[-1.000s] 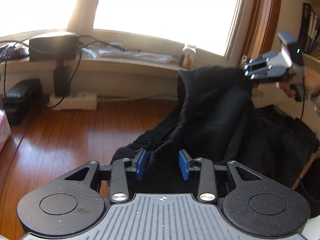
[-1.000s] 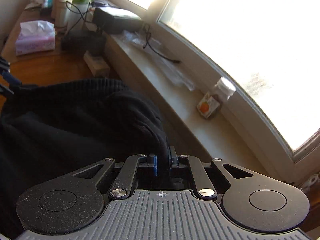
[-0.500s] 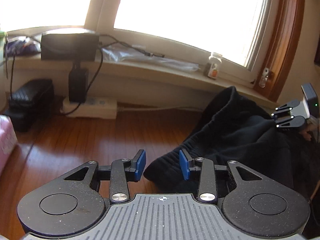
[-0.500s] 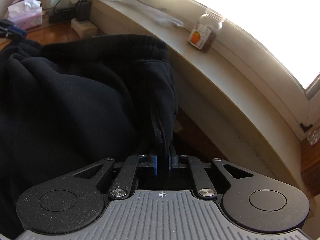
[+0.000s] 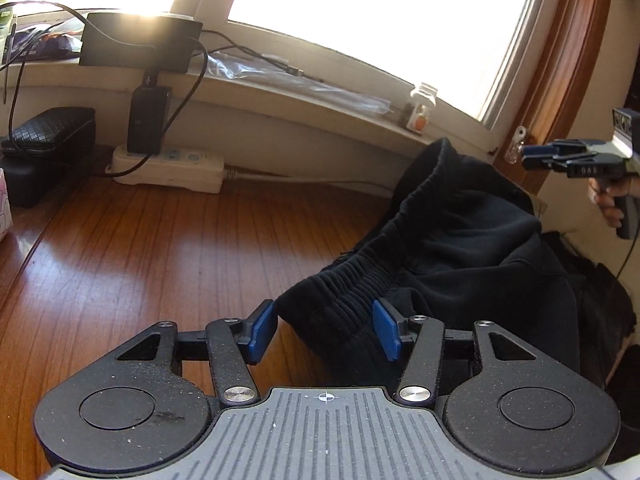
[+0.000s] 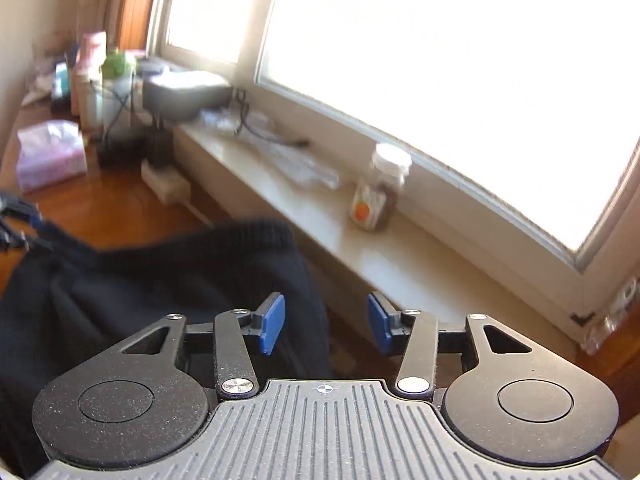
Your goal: Fold clothes
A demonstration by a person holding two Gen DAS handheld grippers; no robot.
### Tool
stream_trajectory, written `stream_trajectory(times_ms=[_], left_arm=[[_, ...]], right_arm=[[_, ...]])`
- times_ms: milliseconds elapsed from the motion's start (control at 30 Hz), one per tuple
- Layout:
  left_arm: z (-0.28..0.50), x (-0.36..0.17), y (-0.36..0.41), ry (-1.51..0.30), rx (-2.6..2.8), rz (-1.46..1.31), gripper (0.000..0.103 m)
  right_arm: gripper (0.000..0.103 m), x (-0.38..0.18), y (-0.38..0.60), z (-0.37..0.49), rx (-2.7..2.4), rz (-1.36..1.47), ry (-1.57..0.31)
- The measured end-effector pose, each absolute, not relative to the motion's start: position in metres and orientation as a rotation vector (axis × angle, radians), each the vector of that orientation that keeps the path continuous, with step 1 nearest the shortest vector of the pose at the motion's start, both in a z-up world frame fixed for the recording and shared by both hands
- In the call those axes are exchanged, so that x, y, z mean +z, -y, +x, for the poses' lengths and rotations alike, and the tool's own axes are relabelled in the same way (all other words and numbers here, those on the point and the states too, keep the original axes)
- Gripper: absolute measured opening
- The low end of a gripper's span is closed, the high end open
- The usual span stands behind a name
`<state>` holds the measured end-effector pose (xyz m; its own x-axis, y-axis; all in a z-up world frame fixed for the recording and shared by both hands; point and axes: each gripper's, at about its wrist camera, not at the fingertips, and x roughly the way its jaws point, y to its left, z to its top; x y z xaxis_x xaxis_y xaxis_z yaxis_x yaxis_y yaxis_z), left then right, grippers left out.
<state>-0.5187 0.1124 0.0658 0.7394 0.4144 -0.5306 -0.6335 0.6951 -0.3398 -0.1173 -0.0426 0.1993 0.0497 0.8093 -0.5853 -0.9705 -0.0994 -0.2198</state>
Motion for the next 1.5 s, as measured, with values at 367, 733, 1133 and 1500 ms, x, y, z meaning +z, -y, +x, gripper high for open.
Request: stream_trajectory(times_ms=[367, 733, 1133, 1500], left_arm=[[-0.498, 0.069, -0.102, -0.440, 0.640, -0.465, 0.017], [-0.573, 0.182, -0.048, -0.109, 0.808, -0.301, 0.014], [-0.608, 0.150, -0.048, -0.338, 0.937, -0.358, 0.027], [-0.596, 0.154, -0.067, -0.327, 0.922, -0.375, 0.040]], right_arm=[[0.017, 0.144, -0.035, -0.142, 1.512, -0.846, -0.407], [0.013, 0.252, -0.074, -0.251, 1.552, -0.636, 0.110], [0.036, 0.190, -0.117, -0.312, 1.681, -0.740, -0.080], [0.044, 0.153, -0.052, -0.295, 1.762, -0.872, -0.212]])
